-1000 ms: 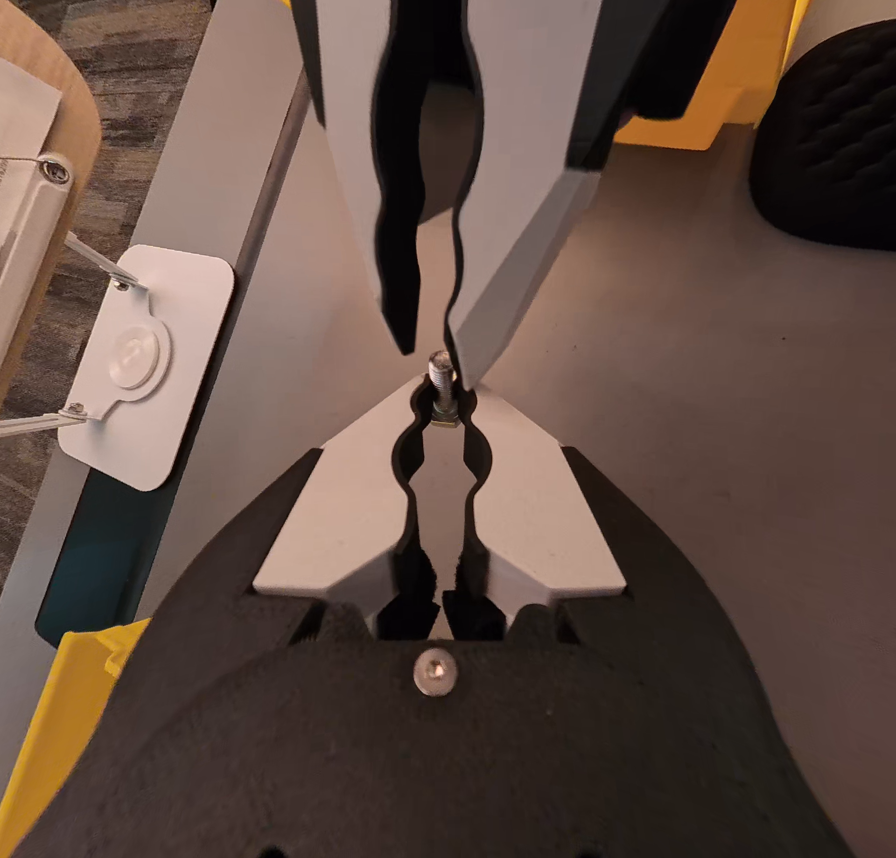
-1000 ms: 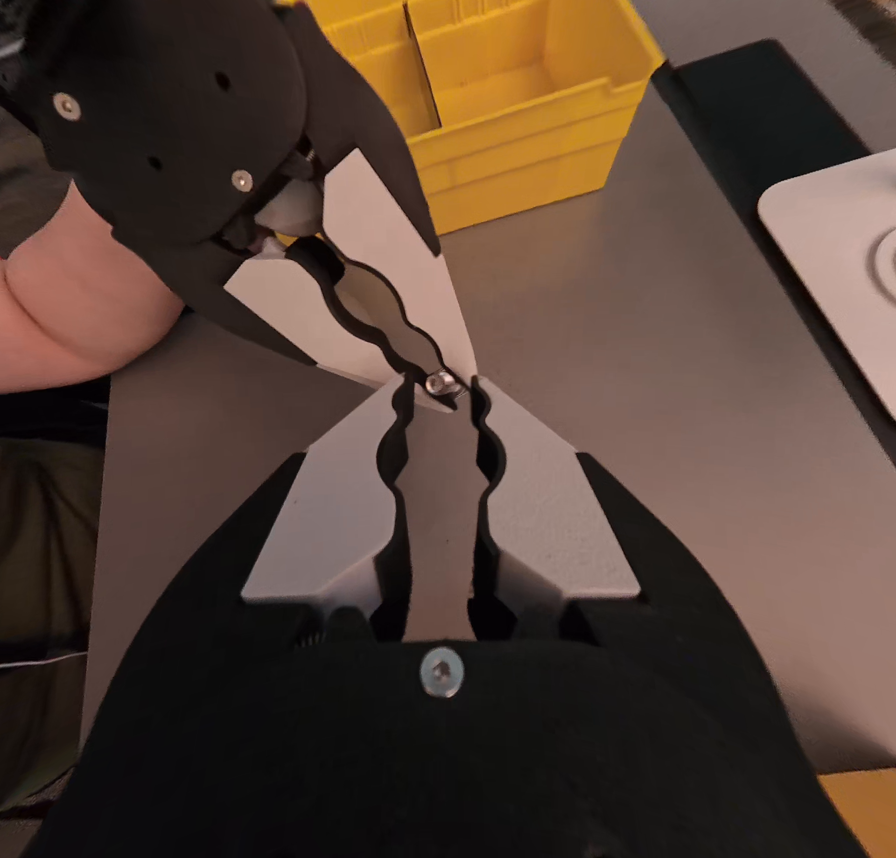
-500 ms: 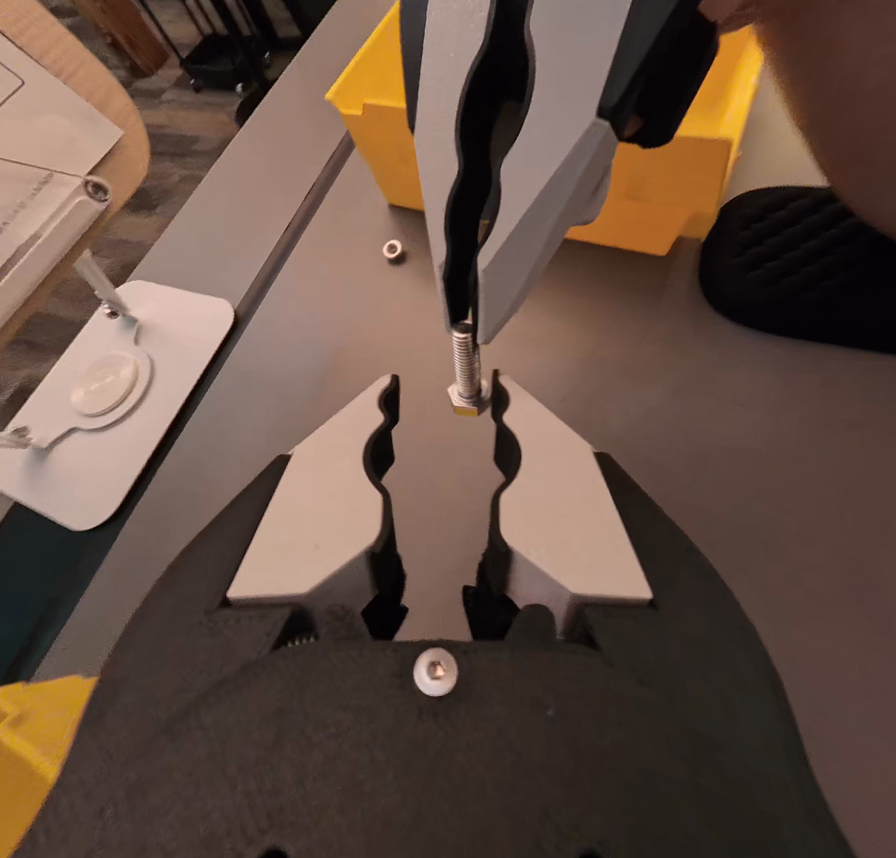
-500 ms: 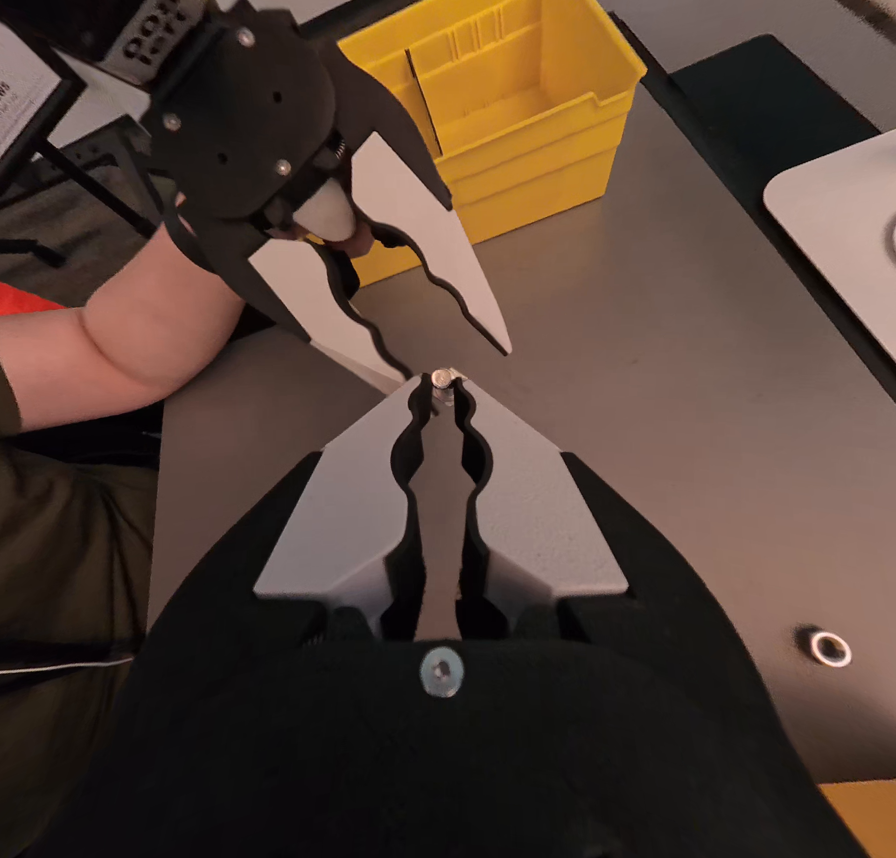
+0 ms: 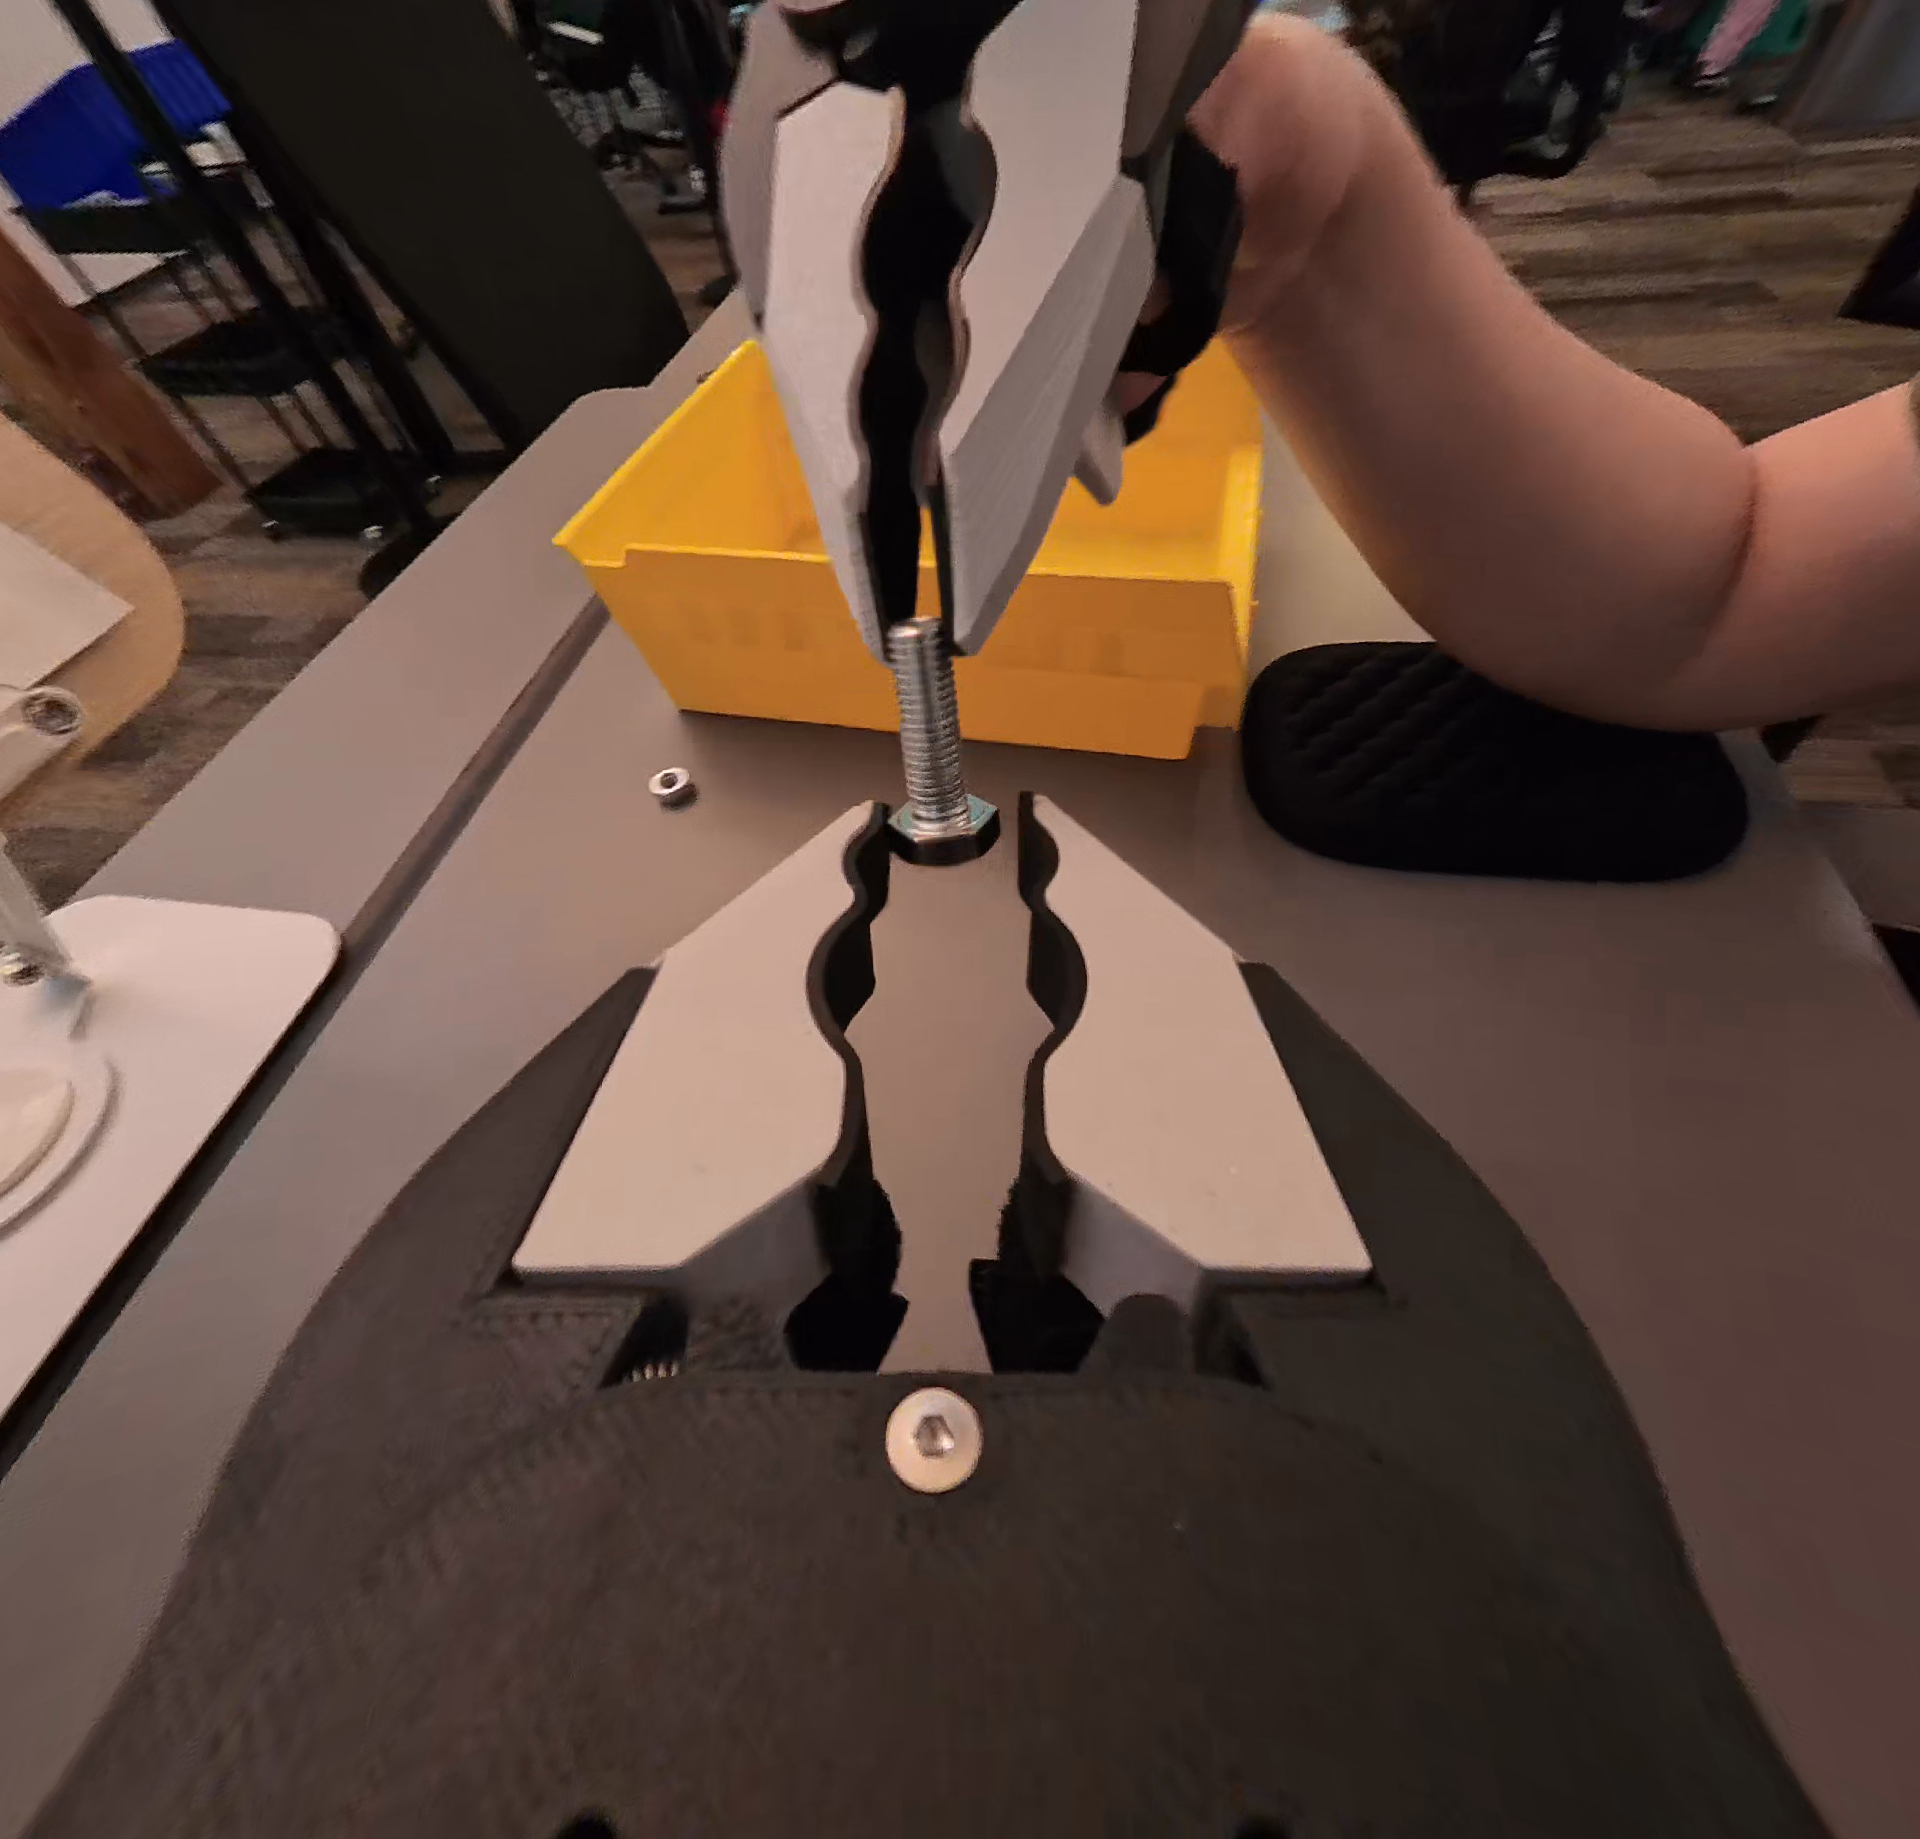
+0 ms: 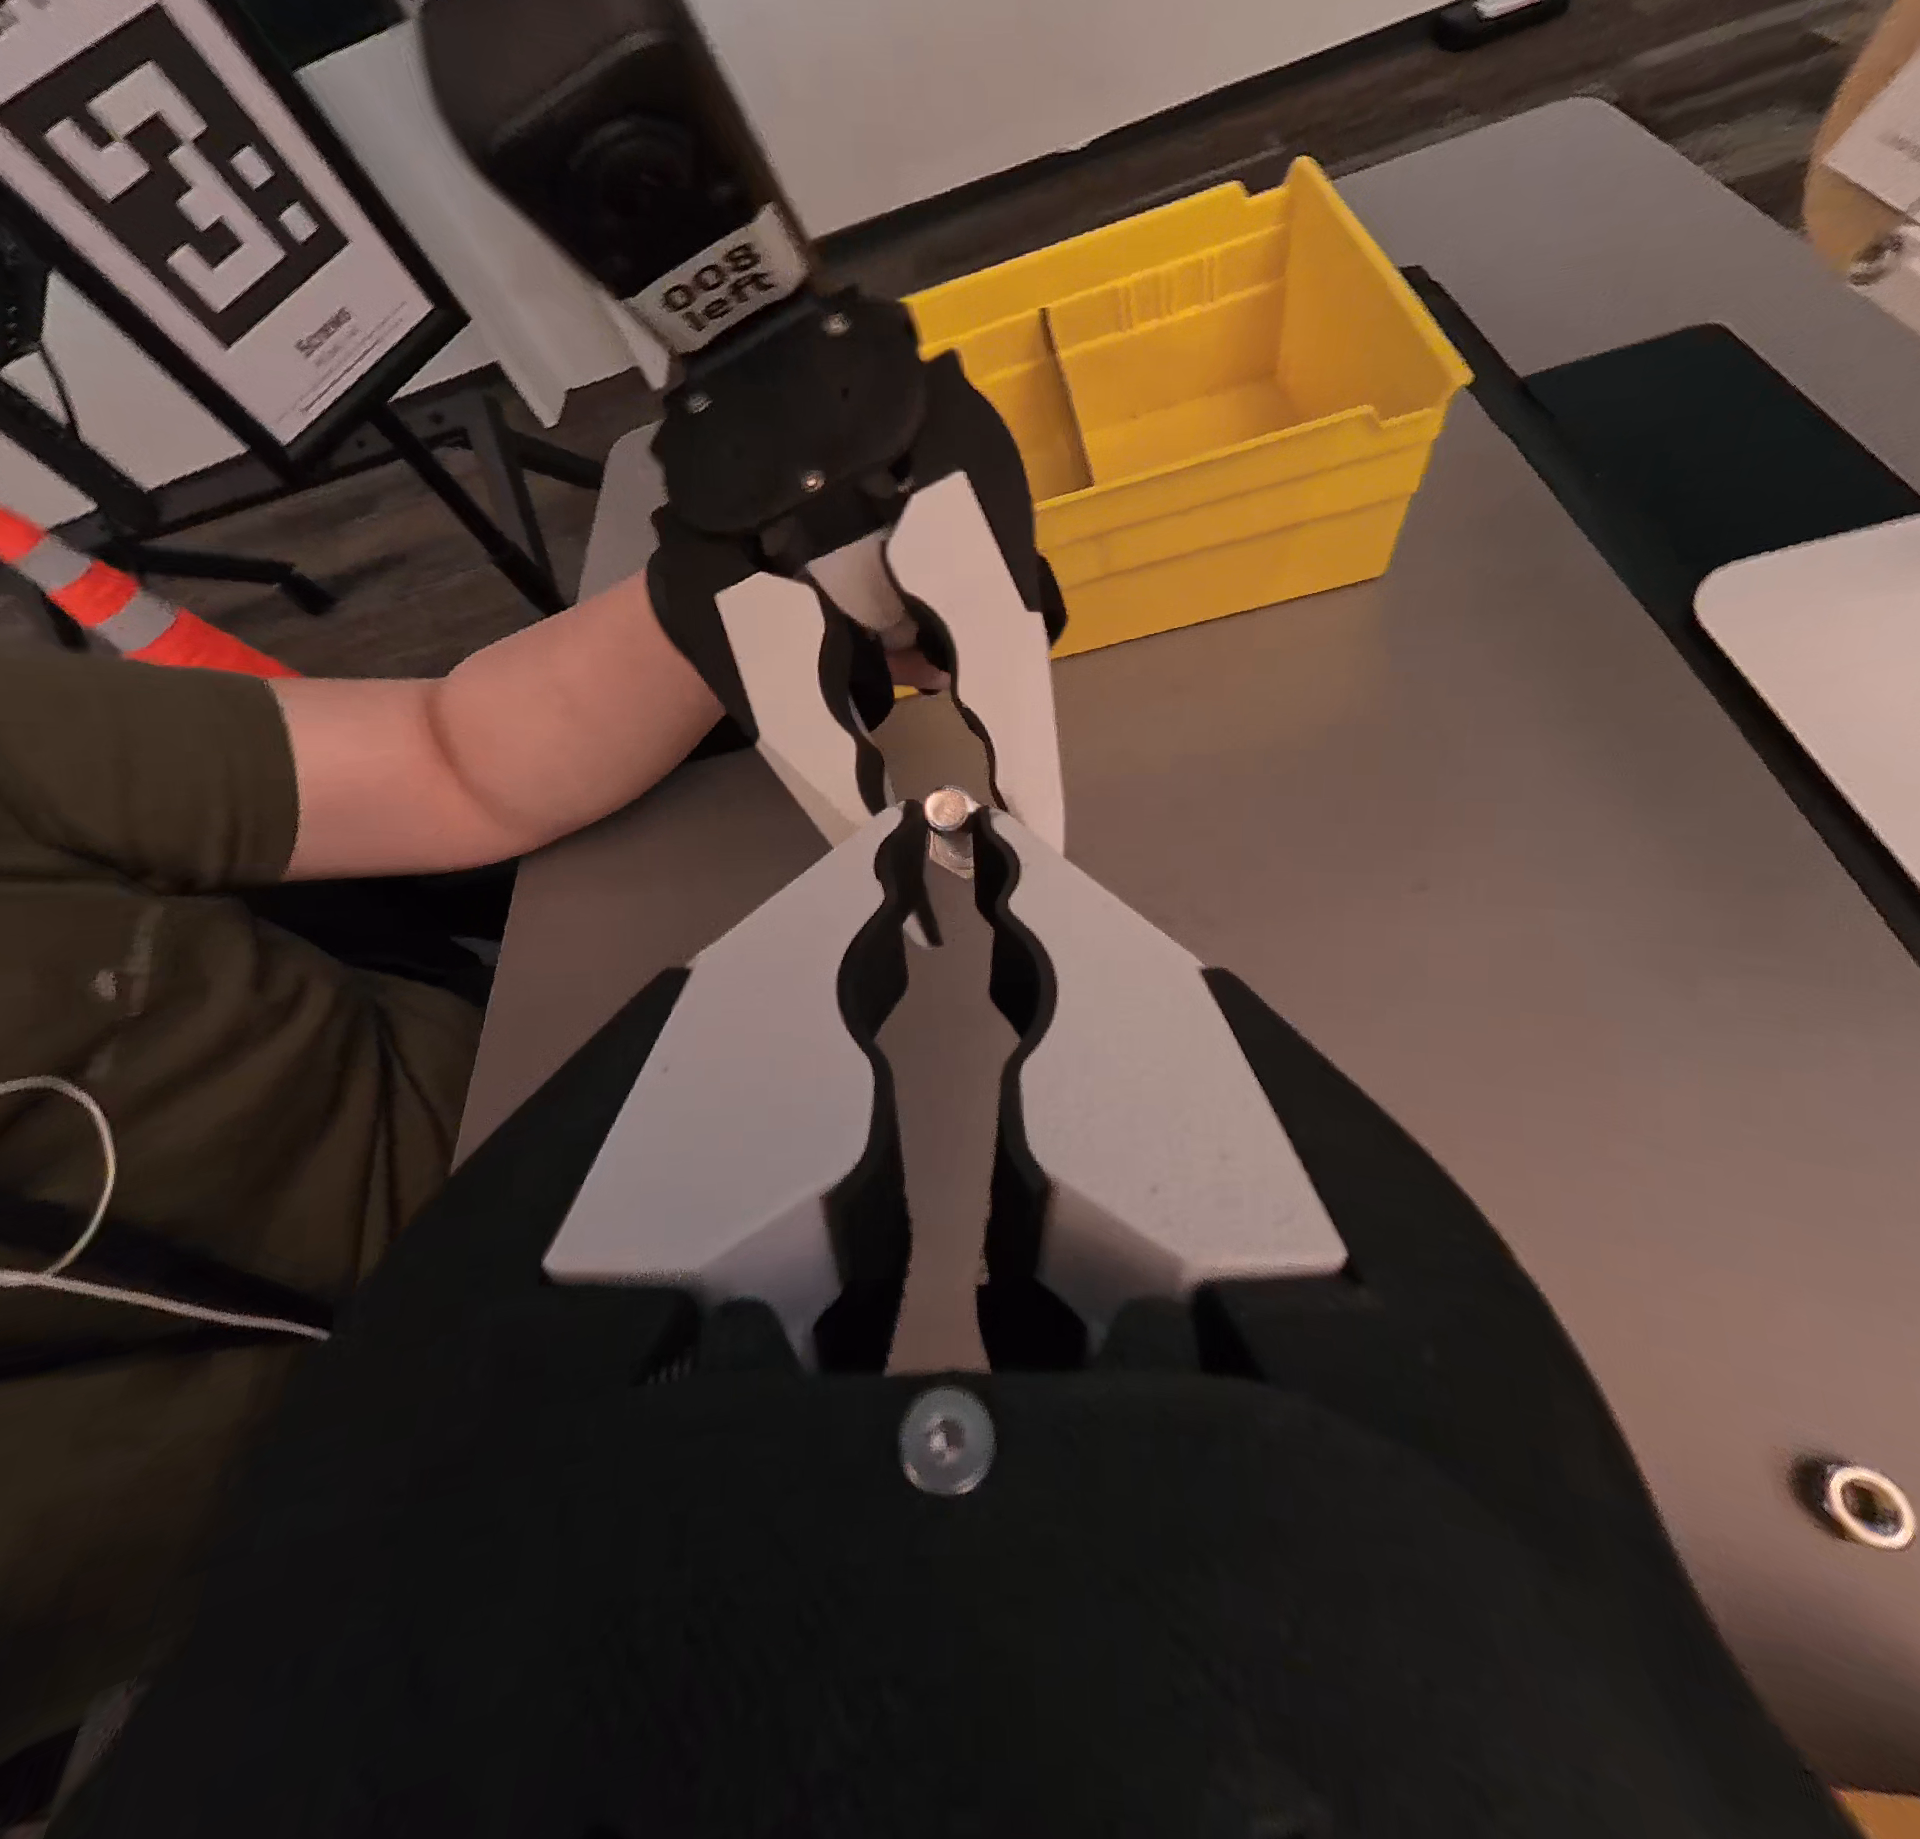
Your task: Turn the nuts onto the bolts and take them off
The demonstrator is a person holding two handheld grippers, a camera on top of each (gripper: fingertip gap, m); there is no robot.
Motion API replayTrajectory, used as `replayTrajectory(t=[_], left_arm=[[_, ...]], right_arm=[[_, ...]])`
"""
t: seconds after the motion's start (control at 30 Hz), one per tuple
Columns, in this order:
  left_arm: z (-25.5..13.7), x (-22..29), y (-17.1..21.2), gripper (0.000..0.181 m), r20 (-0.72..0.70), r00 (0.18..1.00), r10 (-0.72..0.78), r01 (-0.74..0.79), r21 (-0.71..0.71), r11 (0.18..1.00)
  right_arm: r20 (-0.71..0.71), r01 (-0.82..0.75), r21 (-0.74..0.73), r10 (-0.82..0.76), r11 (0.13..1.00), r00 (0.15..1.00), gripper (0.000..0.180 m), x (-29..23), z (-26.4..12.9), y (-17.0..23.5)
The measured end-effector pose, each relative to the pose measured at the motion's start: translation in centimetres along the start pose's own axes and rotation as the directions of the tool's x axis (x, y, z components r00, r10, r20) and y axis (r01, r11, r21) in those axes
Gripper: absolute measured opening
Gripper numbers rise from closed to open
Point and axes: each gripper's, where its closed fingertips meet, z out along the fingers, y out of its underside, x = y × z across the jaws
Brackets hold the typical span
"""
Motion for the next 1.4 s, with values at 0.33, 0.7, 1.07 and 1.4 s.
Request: replayTrajectory(t=[0.33,0.7,1.07,1.4], left_arm=[[0.2,2.6,-0.1,0.023,-0.151,0.988,-0.02,0.021,0.001,1.0],[-0.4,1.8,-1.4,0.017,-0.118,0.992,-0.037,0.046,0.071,0.996],[-0.8,1.7,-1.9,0.016,-0.081,0.997,-0.005,0.01,0.06,0.998],[-9.9,0.2,-7.2,0.016,0.162,0.985,0.056,-0.088,0.195,0.977]], right_arm=[[0.062,0.116,-0.044,-0.114,0.992,0.992,0.007,-1.7,-0.4,0.8],[0.049,0.136,0.015,-0.137,0.991,0.989,0.008,-1.9,-1.0,-0.2],[0.015,0.162,0.053,-0.163,0.985,0.987,0.021,-2.3,-1.4,-1.2],[-0.303,0.257,-0.453,-0.419,0.854,0.856,0.04,8.2,-3.2,5.7]])
